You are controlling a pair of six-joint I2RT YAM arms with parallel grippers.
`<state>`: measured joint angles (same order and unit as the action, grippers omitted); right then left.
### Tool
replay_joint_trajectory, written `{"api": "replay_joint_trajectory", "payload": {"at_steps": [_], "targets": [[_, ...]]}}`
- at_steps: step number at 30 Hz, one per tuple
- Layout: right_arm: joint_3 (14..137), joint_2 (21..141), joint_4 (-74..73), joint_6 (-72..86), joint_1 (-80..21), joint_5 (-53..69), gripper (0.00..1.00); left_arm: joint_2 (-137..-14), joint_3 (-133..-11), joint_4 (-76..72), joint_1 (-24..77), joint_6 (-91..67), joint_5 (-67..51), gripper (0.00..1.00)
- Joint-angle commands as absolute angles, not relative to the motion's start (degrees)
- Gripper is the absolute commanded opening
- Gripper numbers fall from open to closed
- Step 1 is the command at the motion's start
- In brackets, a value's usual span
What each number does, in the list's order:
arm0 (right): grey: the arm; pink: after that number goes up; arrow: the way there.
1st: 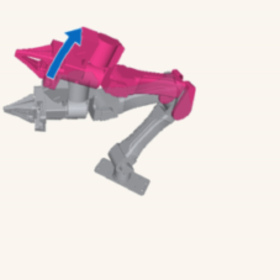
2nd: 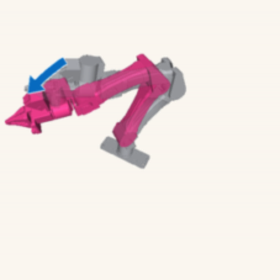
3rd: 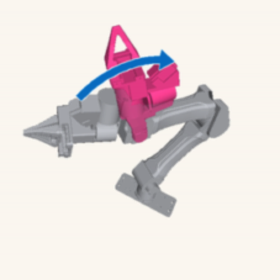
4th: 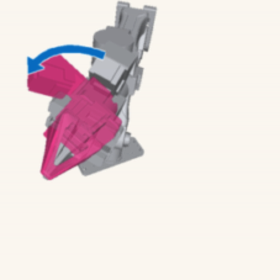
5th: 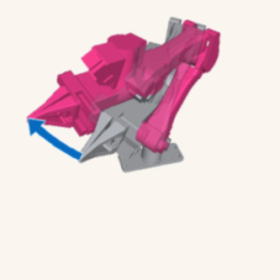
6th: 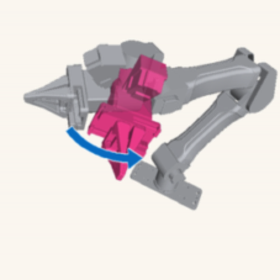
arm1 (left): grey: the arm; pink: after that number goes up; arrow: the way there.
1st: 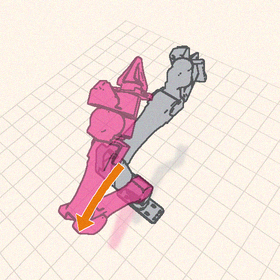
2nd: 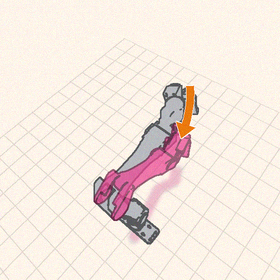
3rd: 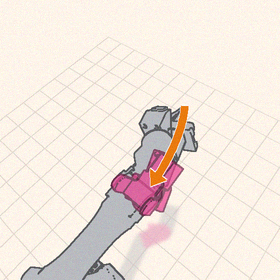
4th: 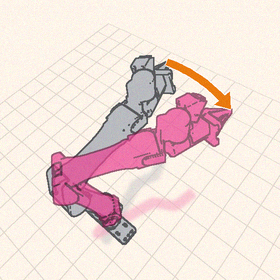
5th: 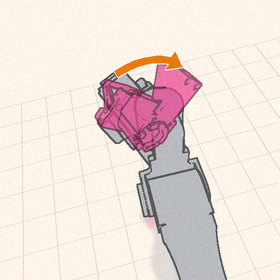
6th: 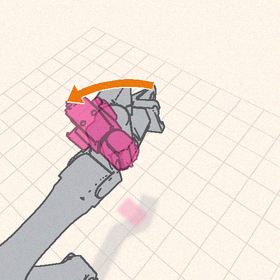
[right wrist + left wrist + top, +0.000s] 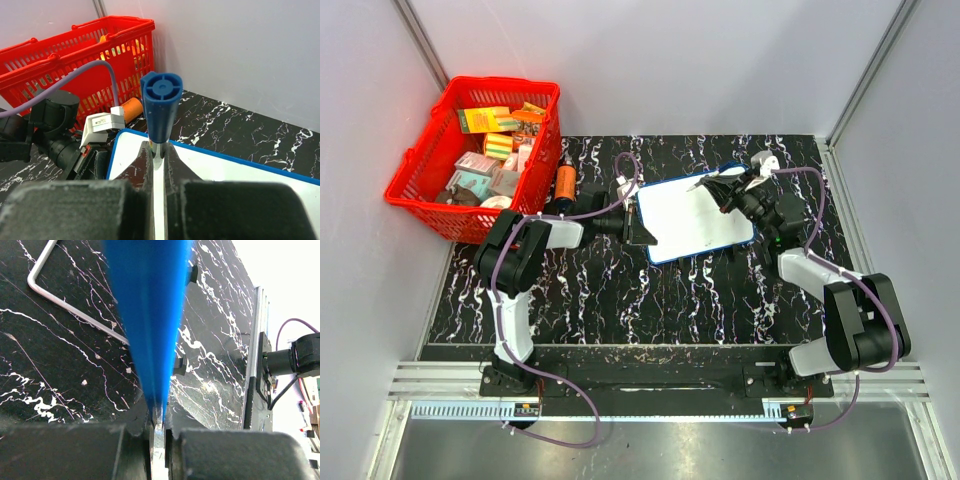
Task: Write a sentence on the whiteboard
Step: Pick up the whiteboard from the center of the board.
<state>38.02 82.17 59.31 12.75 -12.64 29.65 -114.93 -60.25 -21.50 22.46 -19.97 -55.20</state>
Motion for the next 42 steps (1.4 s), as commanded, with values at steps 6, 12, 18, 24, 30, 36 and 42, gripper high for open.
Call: {"api": "replay_joint_trajectory", "payload": {"at_steps": [6, 12, 18, 24, 30, 36, 42], "targets": [[38.9, 82.1, 62.8, 14.3, -12.5, 30.1, 0.0, -116.1, -58.4, -14.9, 22.9, -16.7, -44.9, 0.0], [38.1, 81.4, 63.7, 13.7, -12.6, 29.3, 0.0, -116.3, -58.4, -14.9, 23.0, -17.8, -43.9, 0.0], [39.8, 82.2, 64.0, 15.1, -12.4, 30.5, 0.0, -114.9, -57.8, -14.3, 23.7, -20.0, -42.0, 0.0], [40.5, 81.7, 63.5, 15.4, -12.5, 32.2, 0.0, -113.3, -57.2, -13.5, 25.1, -20.8, -40.2, 0.0], [40.5, 80.3, 61.2, 14.7, -12.5, 32.7, 0.0, -111.5, -56.5, -12.5, 26.1, -21.4, -38.7, 0.0], [41.9, 80.3, 59.1, 15.2, -12.5, 32.3, 0.0, -109.7, -55.4, -11.7, 26.4, -21.0, -37.9, 0.0], [39.0, 79.3, 63.7, 13.2, -12.4, 31.1, 0.0, -110.5, -55.0, -13.2, 26.6, -21.6, -38.7, 0.0]]}}
